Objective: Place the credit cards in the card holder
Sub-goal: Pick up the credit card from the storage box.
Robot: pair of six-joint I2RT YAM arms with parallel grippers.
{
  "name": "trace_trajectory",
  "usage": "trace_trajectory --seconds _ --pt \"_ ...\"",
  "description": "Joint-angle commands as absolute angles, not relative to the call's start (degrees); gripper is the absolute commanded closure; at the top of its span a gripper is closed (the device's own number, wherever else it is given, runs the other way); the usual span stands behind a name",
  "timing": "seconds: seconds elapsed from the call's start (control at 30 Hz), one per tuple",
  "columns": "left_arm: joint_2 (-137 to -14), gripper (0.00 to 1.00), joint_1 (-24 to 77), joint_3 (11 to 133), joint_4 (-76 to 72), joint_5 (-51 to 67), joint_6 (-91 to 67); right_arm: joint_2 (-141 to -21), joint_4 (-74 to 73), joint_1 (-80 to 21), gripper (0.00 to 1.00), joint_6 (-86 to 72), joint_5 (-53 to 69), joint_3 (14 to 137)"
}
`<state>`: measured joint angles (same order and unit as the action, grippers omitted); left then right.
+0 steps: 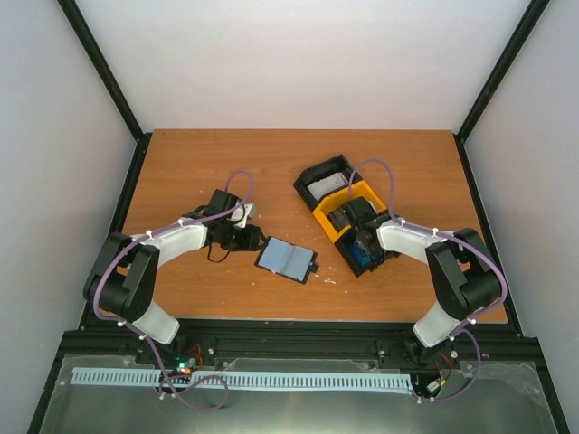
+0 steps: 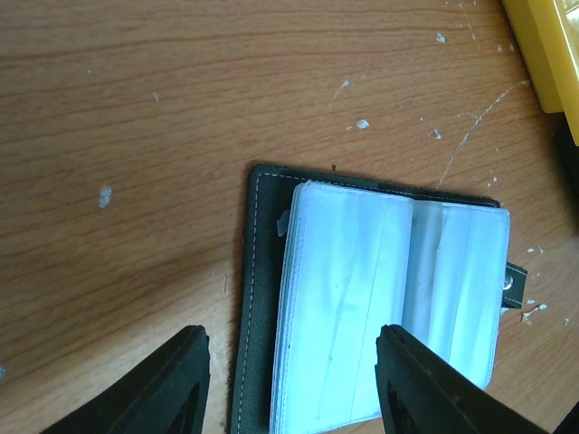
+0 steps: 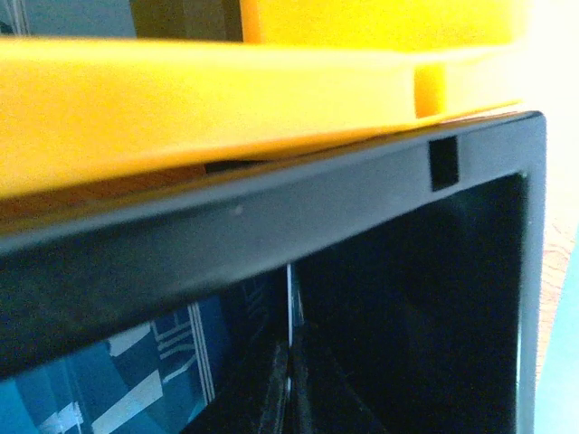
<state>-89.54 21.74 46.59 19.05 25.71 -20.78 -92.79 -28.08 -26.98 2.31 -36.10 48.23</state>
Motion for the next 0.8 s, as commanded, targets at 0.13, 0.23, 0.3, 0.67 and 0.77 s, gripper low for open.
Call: trace_trajectory --seconds 0.13,0.23,0.3,0.67,0.77 --pt "-88.79 0.46 21.45 47.90 17.69 25.52 -23.03 -83.28 -34.65 -26.43 0.97 0.23 -32.99 53.11" --pt "-88.47 0.43 21.45 47.97 17.67 25.81 -23.44 -76.68 -38.79 -26.46 0.97 -1.23 -29.45 54.71" --pt "-88.20 0.40 21.45 47.80 17.59 25.80 -23.76 -72.49 -40.98 -26.46 0.97 -1.99 -25.59 55.59" --pt "-88.75 0.34 21.45 46.31 16.12 29.39 -24.36 -64.55 -34.81 -26.47 0.97 -21.81 12.91 56.09" --pt "-89.28 0.35 21.45 45.45 15.92 30.17 -25.09 -63.90 -28.01 -26.54 0.97 -27.45 14.98 52.45"
